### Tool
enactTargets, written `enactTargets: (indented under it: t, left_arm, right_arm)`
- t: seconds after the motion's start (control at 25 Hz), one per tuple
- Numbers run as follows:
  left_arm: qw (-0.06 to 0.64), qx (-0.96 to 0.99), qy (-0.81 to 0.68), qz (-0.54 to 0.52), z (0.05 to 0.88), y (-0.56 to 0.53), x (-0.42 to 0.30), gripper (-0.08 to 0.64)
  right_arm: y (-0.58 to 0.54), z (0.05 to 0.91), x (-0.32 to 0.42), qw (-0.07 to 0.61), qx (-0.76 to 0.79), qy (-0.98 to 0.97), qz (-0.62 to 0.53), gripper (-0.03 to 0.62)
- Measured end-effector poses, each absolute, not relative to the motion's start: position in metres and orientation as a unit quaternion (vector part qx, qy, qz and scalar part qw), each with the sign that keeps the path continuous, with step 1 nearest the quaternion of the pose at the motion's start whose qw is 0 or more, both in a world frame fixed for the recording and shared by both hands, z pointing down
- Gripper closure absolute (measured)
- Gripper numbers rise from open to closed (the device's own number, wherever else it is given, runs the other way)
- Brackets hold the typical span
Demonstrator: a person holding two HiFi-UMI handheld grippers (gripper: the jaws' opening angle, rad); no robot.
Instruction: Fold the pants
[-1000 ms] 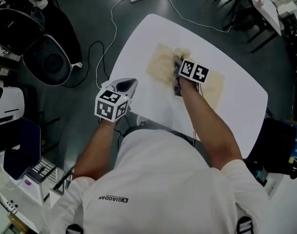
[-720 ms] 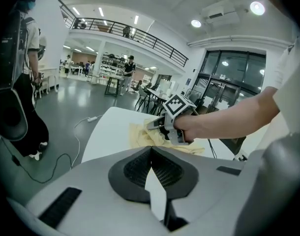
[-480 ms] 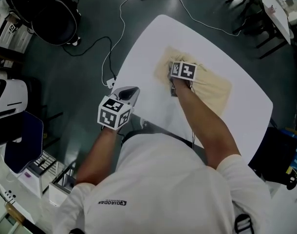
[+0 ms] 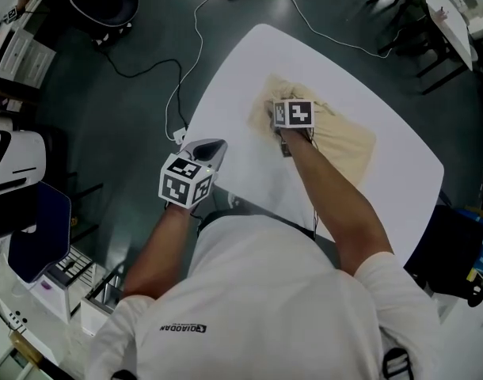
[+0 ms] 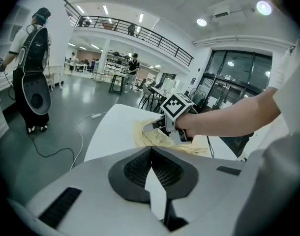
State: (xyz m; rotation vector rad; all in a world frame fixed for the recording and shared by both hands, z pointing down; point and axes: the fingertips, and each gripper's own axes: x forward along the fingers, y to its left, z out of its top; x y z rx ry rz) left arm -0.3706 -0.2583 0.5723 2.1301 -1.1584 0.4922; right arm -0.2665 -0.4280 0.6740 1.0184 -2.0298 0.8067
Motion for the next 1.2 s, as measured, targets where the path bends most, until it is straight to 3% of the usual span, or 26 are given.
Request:
enactTargets:
  t: [0.2,0.4,0.64,1.2]
  left_arm:
    - [0.34,0.814,-0.435,0.179,0.572,-0.264,-0.367,0.532]
    - [0.311,0.827,-0.425,0.198,0.569,-0.271,-0.351,0.532]
    - [0.29,0.844,-0.404,0.2,0.558,-0.282,-0.317,0.532]
    - [0.269,0.865,-0.353,0.235,0.569,-0.291,-0.231,0.532]
  right_arm:
    - [-0.411,0.621,-0.268,0.298,0.383,-0.824,0.292,0.371]
    - [-0.381,0.589,-0.233,0.234,0.364,-0.85,0.3,0.478]
    - [-0.351,0.555,-0.16,0.181,0.409,-0.839,0.309,0.552]
    - [-0.312,0.594,0.043,0.15,0.572,-0.73,0.343,0.554]
